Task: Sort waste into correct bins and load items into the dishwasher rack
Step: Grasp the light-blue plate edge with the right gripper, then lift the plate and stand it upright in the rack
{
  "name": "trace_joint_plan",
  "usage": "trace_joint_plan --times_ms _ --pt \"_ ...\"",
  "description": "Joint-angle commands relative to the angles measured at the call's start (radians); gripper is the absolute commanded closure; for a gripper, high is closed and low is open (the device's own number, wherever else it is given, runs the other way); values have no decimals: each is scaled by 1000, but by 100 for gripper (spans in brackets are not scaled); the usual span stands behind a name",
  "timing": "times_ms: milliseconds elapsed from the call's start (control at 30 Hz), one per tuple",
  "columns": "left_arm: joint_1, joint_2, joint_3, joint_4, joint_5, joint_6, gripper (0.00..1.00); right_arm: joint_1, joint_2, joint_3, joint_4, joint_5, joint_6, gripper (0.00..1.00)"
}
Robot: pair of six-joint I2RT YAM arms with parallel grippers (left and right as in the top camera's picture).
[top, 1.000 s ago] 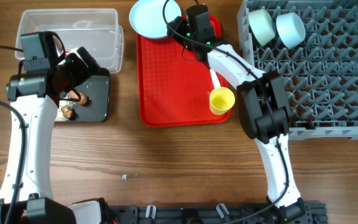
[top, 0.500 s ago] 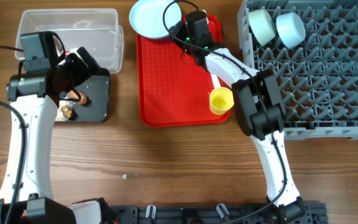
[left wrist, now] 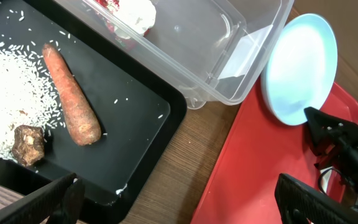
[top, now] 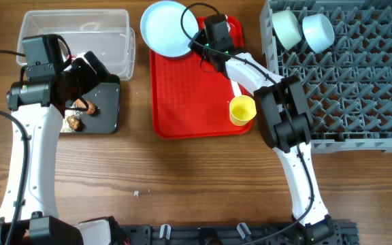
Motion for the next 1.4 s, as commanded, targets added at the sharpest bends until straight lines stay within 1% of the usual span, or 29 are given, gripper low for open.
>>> trace_joint_plan --times_ms 0,67,167,267,367,467,567,700,767,933,1067,1133,1233,1367 --pt "8 -3 5 2 -6 -2 0 -5 27 23 -24 -21 -1 96" --pt "8 -3 5 2 -6 -2 0 -6 27 23 -23 -32 -5 96" --pt "8 -3 5 2 -6 -2 0 -18 7 23 -29 -68 -57 96" --pt "8 -3 5 2 -6 -2 0 -37 -36 23 -77 -81 -101 96" --pt "8 -3 5 2 -6 -2 0 -57 -96 23 -126 -80 -199 96" --pt "8 -3 5 2 -6 -2 0 -79 -182 23 -166 -77 -384 96" --pt "8 -3 5 2 -6 -2 0 -100 -269 23 -215 -72 -513 96" --pt "8 -3 5 2 -6 -2 0 -139 -407 23 -304 -68 -640 96" --pt "8 -3 5 2 -6 -2 0 -151 -455 23 -348 -55 -680 95" --pt "8 -3 5 2 -6 -2 0 -163 -579 23 -468 110 -734 96" --pt "8 -3 5 2 -6 -2 0 -163 -705 23 -577 319 -788 96" --pt "8 -3 5 2 -6 -2 0 -163 -769 23 -647 431 -787 96" --pt "8 -3 5 2 -6 -2 0 -163 -860 23 -771 585 -774 95" --pt "8 -3 5 2 -6 -2 0 -164 -958 23 -948 822 -669 96"
